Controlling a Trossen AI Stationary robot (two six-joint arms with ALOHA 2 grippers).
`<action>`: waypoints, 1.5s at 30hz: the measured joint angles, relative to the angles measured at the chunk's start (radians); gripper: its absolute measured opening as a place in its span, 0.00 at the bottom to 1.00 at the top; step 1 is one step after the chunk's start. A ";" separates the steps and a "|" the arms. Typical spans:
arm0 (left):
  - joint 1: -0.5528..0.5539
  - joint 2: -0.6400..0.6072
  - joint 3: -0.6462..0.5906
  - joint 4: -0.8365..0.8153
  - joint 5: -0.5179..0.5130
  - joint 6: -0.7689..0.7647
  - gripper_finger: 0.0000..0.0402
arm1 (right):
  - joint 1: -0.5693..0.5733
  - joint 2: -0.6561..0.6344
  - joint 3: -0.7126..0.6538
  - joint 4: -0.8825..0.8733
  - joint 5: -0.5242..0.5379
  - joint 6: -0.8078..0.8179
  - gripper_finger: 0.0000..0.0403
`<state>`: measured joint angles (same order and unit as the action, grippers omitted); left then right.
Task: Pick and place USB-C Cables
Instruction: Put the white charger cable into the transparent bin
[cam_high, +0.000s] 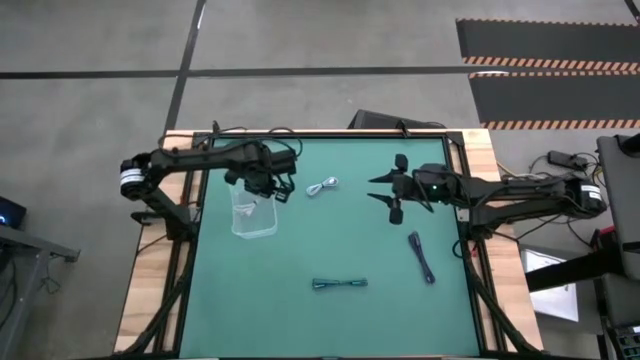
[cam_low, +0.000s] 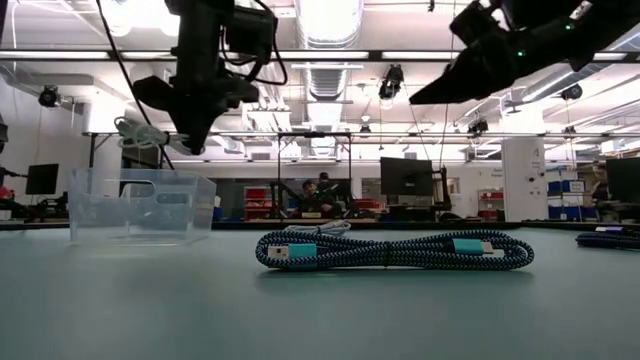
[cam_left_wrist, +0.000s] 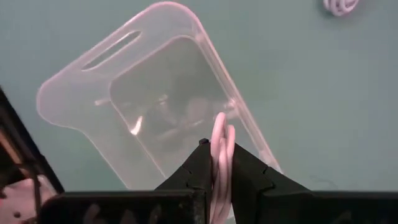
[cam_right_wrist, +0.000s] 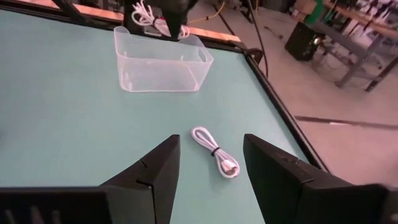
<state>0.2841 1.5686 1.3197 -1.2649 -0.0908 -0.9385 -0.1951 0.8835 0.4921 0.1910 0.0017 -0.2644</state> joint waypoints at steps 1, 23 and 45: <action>0.009 0.000 0.000 0.003 0.008 -0.001 0.05 | 0.000 -0.018 -0.010 0.000 -0.001 -0.013 0.41; 0.096 0.000 -0.148 0.158 0.014 -0.026 0.05 | 0.000 -0.175 -0.074 0.008 -0.010 -0.025 0.32; 0.116 0.000 -0.289 0.301 0.014 -0.023 0.05 | 0.000 -0.174 -0.074 0.005 -0.009 -0.024 0.33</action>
<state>0.3996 1.5688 1.0305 -0.9636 -0.0772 -0.9619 -0.1947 0.7097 0.4179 0.1963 -0.0078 -0.2886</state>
